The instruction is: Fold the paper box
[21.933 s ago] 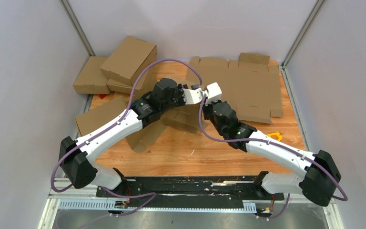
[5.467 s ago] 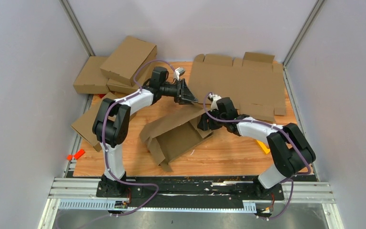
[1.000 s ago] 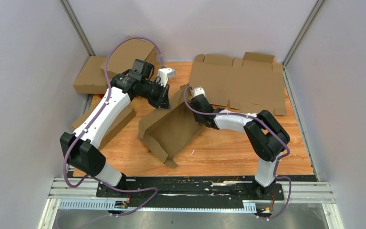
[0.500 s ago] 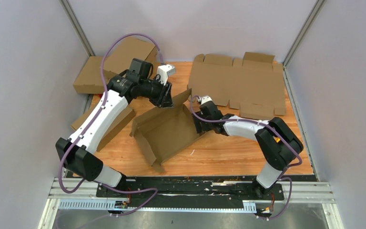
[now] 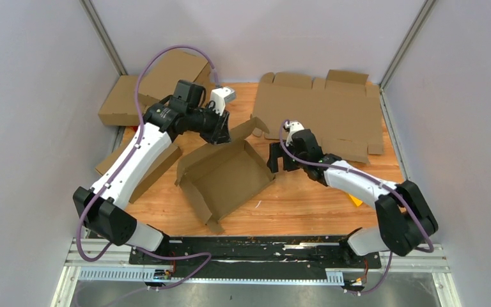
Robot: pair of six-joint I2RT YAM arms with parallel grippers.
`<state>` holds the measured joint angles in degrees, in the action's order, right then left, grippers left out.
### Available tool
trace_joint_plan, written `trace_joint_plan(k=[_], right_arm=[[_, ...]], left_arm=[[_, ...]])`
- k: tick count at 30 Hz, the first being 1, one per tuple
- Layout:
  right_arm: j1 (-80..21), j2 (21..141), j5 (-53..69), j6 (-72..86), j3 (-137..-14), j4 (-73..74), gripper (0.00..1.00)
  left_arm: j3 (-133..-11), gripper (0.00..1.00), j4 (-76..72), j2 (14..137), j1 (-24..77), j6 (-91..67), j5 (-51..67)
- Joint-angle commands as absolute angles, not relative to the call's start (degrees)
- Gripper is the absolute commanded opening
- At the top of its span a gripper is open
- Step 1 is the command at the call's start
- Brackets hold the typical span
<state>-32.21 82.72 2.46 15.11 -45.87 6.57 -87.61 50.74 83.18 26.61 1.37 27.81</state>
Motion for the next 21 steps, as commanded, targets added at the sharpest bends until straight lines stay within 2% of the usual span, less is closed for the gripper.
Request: trace_joint_plan(k=[1, 3, 4, 5, 6, 10, 15, 17, 20, 21], right_arm=[[-32.4, 76.1, 2.7, 14.9, -43.2, 3.3, 0.91], [-32.4, 73.3, 3.2, 15.0, -40.9, 0.7, 0.88], [-32.4, 72.8, 4.3, 14.6, -40.0, -1.8, 0.85], [-32.5, 73.0, 5.9, 14.1, -39.8, -3.4, 0.83], [-32.6, 74.0, 7.0, 13.5, -40.3, -3.9, 0.82], [-33.6, 80.9, 6.4, 11.7, -45.6, -3.1, 0.78], [-35.5, 86.0, 2.3, 10.3, -48.2, -1.4, 0.75], [-36.4, 87.3, -2.8, 9.8, -48.8, 0.5, 0.65], [-37.3, 87.0, -3.2, 9.6, -47.7, 2.0, 0.60], [-37.7, 86.2, -3.4, 10.1, -46.9, 1.9, 0.55]], left_arm=[[-91.1, 0.29, 47.7, 83.3, 26.8, 1.1, 26.2], [-92.1, 0.24, 47.7, 83.5, 26.8, 1.7, 24.8], [-92.4, 0.16, 48.0, 83.6, 26.8, 2.5, 24.8], [-92.7, 0.04, 48.2, 83.8, 26.8, 3.2, 25.4], [-92.8, 0.00, 48.3, 83.9, 26.8, 3.7, 26.1], [-93.2, 0.00, 48.4, 84.0, 26.8, 4.7, 30.7], [-93.0, 0.00, 48.7, 83.6, 26.8, 6.1, 31.0], [-92.9, 0.00, 48.4, 83.7, 26.8, 6.5, 30.8], [-93.2, 0.00, 47.4, 84.4, 26.8, 6.6, 31.0], [-93.2, 0.00, 47.0, 84.5, 26.8, 6.6, 30.8]])
